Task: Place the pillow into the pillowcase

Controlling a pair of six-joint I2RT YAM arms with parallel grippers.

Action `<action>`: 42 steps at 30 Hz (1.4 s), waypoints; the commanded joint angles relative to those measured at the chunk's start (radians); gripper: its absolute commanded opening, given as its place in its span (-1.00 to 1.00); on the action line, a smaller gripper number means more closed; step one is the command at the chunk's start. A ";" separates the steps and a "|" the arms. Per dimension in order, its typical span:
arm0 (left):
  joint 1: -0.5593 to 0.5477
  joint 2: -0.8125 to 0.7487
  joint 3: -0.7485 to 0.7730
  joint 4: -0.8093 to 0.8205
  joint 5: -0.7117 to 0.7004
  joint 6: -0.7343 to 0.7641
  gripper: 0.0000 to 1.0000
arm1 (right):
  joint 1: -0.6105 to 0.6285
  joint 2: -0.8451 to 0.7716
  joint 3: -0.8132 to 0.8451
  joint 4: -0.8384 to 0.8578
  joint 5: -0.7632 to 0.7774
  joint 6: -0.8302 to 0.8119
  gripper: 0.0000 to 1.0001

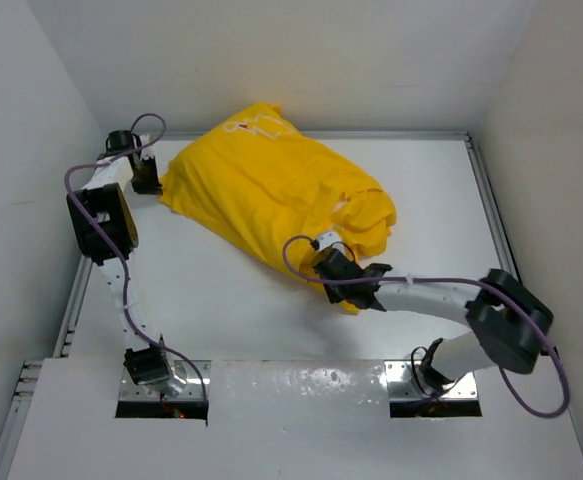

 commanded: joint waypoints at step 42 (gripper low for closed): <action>0.381 -0.884 0.686 -0.156 0.476 -0.199 -1.00 | -0.184 -0.585 1.065 -0.332 0.475 -0.707 -1.00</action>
